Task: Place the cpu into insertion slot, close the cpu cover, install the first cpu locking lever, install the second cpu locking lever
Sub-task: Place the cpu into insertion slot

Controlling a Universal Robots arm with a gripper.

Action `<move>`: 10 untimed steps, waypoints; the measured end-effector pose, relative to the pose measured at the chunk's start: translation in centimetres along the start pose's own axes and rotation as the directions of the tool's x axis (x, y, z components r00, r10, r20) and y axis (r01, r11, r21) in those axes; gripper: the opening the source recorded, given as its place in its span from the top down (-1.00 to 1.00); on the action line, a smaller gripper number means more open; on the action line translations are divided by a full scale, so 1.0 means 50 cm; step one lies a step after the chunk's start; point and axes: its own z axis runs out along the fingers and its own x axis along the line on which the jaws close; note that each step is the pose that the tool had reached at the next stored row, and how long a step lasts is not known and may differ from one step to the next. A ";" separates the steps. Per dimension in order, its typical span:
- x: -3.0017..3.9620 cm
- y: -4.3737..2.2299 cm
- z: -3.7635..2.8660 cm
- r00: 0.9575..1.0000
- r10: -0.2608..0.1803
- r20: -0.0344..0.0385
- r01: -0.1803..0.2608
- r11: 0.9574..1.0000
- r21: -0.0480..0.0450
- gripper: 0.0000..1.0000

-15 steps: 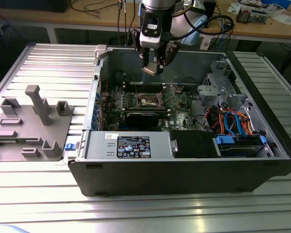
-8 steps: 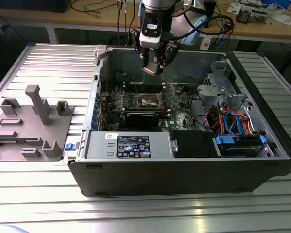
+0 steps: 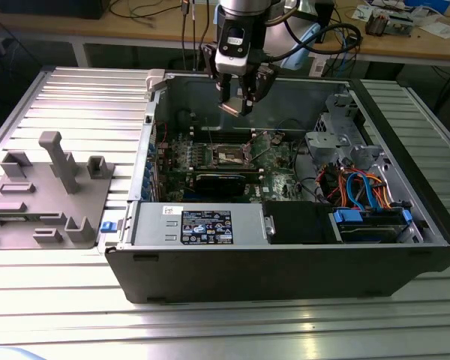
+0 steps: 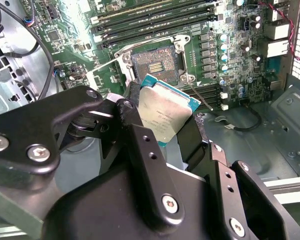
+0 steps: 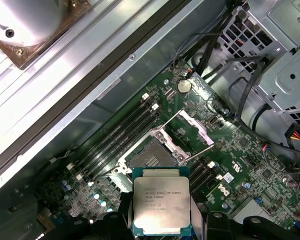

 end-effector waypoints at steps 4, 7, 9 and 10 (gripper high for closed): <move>0.000 0.000 0.000 1.000 0.004 0.000 -0.004 1.000 0.000 -0.08; 0.000 0.000 0.000 1.000 0.005 0.000 -0.005 1.000 0.000 -0.08; 0.000 0.000 0.000 1.000 0.007 0.000 -0.007 1.000 0.000 -0.08; 0.000 0.000 0.000 1.000 0.008 0.000 -0.008 1.000 0.000 -0.08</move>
